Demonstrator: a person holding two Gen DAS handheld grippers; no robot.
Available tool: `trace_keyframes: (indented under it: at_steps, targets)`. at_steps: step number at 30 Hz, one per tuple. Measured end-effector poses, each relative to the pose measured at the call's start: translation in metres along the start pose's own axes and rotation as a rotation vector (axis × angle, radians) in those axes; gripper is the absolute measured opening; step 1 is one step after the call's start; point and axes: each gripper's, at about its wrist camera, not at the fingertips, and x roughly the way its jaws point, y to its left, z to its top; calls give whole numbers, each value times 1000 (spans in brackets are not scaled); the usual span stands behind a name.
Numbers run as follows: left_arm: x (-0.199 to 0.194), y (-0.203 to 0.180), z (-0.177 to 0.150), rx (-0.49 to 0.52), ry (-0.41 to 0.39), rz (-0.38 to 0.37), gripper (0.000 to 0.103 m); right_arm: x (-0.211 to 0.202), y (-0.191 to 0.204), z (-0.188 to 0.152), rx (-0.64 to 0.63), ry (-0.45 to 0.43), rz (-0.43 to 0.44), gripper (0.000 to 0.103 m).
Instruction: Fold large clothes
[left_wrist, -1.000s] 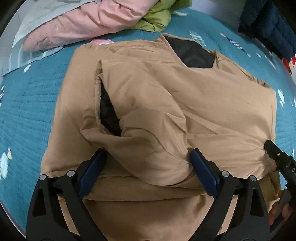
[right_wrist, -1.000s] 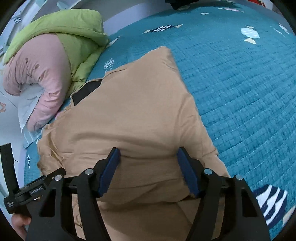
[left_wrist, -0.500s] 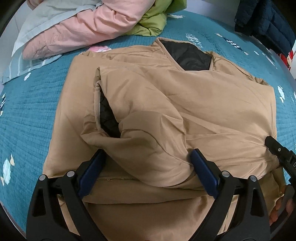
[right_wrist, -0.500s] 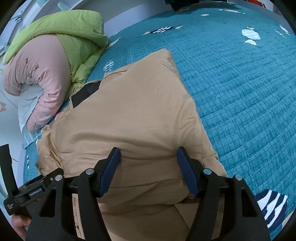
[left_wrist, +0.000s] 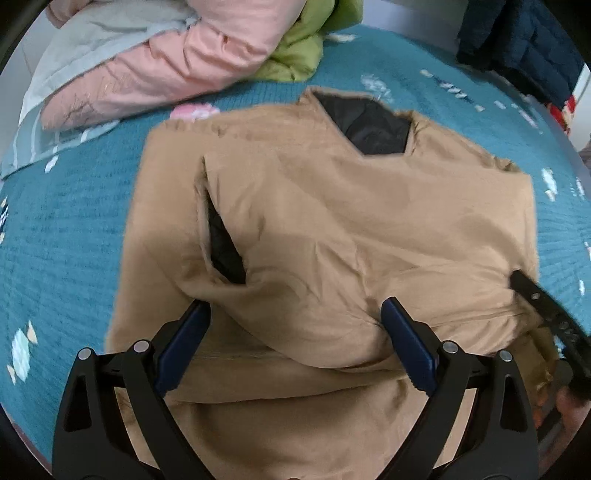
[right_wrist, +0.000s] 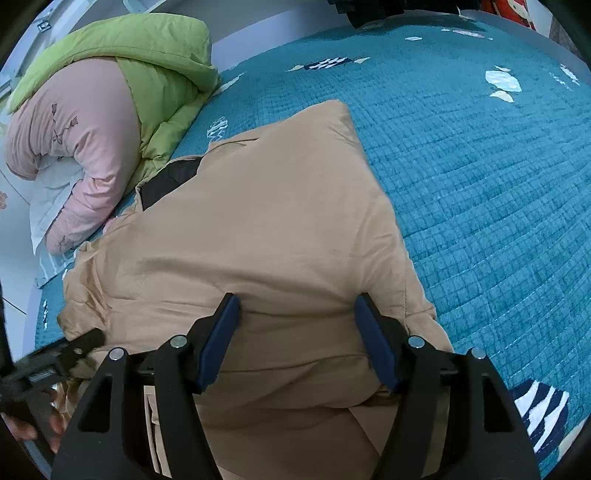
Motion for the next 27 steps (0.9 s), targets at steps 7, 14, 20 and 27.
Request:
trace_keyframes:
  at_steps: [7, 14, 20, 27]
  targets:
    - [-17, 56, 41, -100, -58, 52, 93, 1, 5, -2, -46, -20, -35, 66]
    - [9, 85, 68, -78, 3, 113, 93, 3, 10, -5, -69, -46, -69, 68]
    - [36, 87, 76, -29, 58, 121, 93, 5, 15, -6, -100, -57, -118, 70]
    - [54, 88, 78, -49, 94, 105, 93, 9, 16, -6, -113, -64, -185, 81]
